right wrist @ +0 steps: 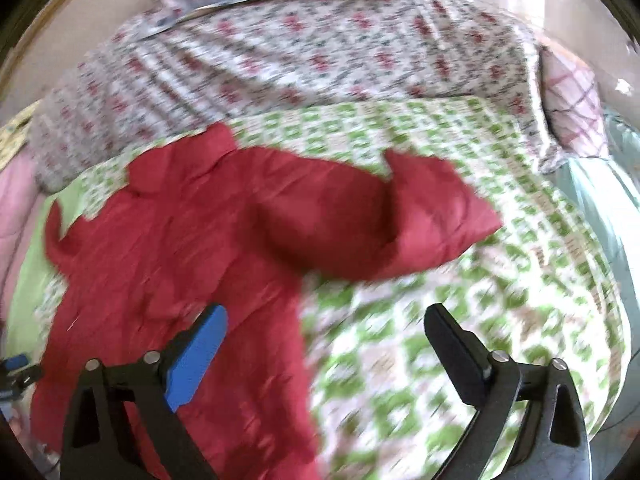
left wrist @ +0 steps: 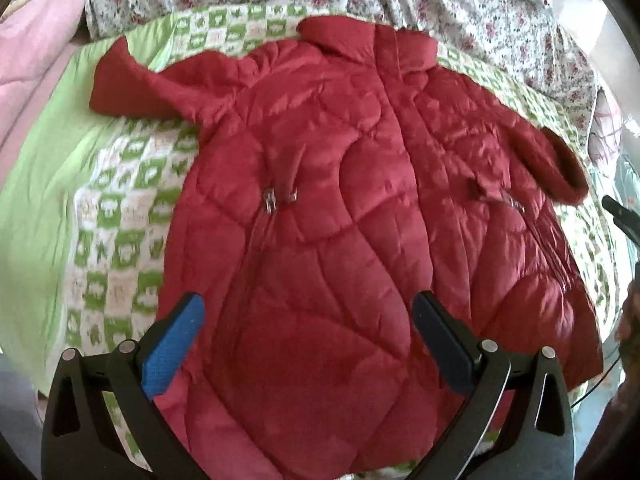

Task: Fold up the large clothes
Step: 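Grasp the red jacket's sleeve cuff with the right gripper, then fold the held sleeve across the jacket body toward the left gripper, release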

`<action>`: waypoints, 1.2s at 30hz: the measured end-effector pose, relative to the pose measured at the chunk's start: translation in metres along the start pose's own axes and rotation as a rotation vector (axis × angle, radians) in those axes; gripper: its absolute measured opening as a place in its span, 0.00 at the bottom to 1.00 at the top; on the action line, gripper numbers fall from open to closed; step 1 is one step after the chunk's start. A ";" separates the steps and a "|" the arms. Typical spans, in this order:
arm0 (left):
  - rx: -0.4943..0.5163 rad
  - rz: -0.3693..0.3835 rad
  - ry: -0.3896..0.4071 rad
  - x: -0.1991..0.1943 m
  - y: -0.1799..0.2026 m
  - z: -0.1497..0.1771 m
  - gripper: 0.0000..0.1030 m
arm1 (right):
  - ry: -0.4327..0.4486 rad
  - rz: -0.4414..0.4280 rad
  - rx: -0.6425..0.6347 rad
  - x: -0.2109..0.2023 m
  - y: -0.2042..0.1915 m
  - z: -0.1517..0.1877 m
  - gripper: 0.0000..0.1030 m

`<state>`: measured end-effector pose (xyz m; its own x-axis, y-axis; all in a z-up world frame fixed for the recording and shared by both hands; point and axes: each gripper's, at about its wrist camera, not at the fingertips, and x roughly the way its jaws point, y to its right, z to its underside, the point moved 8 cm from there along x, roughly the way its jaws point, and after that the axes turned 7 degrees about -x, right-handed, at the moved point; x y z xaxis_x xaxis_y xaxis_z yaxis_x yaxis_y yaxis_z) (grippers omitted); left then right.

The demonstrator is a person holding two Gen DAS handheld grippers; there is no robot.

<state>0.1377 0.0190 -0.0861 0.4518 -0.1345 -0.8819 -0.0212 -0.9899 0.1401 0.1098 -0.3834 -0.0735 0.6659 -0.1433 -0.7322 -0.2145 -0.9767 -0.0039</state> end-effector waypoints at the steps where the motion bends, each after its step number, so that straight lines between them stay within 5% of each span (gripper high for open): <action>1: -0.010 -0.001 0.005 0.001 -0.001 -0.004 1.00 | 0.002 0.019 0.009 0.008 0.010 -0.009 0.93; 14: -0.072 -0.042 0.059 0.022 -0.017 -0.051 1.00 | -0.187 0.254 0.019 0.132 0.103 -0.050 0.65; 16: -0.052 -0.046 0.056 0.028 -0.016 -0.057 1.00 | -0.197 0.263 0.027 0.141 0.110 -0.049 0.49; 18: -0.057 -0.036 0.065 0.031 -0.016 -0.063 1.00 | -0.184 0.240 0.039 0.140 0.110 -0.051 0.22; 20: -0.057 -0.032 0.069 0.035 -0.015 -0.067 1.00 | -0.153 0.229 0.043 0.136 0.106 -0.057 0.17; 26: -0.083 0.018 0.048 0.048 -0.015 -0.076 1.00 | -0.040 0.108 0.018 0.118 0.055 -0.079 0.13; 36: -0.101 0.072 0.038 0.052 -0.017 -0.081 1.00 | 0.066 -0.241 -0.131 0.109 -0.104 -0.098 0.12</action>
<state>0.2334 0.0327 -0.0980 0.4855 -0.2010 -0.8508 0.0344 -0.9680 0.2484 0.2748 -0.3132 -0.0858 0.7327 0.0901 -0.6746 0.0472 -0.9955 -0.0816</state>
